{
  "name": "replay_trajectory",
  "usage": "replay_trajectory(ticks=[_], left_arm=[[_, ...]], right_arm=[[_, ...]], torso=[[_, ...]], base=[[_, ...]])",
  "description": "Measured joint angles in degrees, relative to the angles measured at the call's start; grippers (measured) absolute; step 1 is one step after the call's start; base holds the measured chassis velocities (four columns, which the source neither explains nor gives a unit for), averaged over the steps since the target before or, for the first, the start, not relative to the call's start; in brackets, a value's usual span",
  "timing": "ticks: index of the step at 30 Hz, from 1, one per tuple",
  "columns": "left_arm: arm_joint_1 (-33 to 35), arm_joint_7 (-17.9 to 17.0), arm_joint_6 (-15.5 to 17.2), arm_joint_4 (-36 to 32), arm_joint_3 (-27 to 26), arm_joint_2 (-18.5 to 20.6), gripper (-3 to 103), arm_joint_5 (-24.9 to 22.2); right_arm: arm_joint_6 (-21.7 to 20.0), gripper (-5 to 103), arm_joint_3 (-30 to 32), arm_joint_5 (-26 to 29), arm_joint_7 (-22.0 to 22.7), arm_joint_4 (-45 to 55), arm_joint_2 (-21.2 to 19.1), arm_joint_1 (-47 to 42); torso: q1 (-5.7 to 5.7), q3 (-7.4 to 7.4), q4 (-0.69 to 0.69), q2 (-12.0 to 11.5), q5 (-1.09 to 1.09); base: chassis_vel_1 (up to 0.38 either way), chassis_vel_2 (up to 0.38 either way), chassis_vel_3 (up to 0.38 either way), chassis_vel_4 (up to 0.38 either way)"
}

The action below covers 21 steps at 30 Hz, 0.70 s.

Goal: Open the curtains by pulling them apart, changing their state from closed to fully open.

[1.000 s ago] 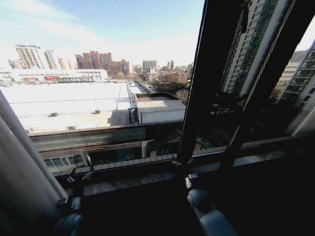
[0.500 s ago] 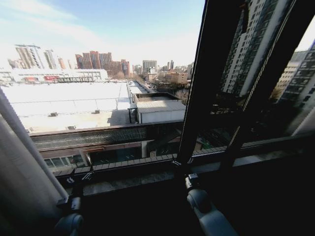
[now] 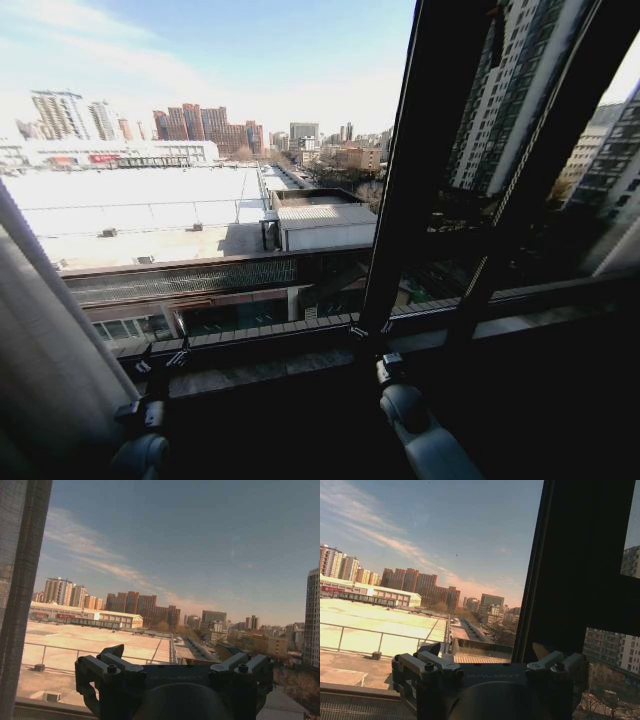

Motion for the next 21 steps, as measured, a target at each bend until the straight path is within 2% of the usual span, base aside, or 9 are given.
replay_trajectory(ticks=[10,21], left_arm=[[0.0,0.0,0.0,0.0,0.0,0.0,100,0.0],[0.0,0.0,0.0,0.0,0.0,0.0,100,0.0]], right_arm=[[0.0,100,0.0,0.0,0.0,0.0,0.0,0.0],[0.0,100,0.0,0.0,0.0,0.0,0.0,0.0]], torso=[[0.00,0.00,0.00,0.0,0.00],[0.01,0.00,0.00,0.0,0.00]], base=[[-0.193,-0.138,0.194,0.134],[-0.351,-0.267,0.333,0.265]])
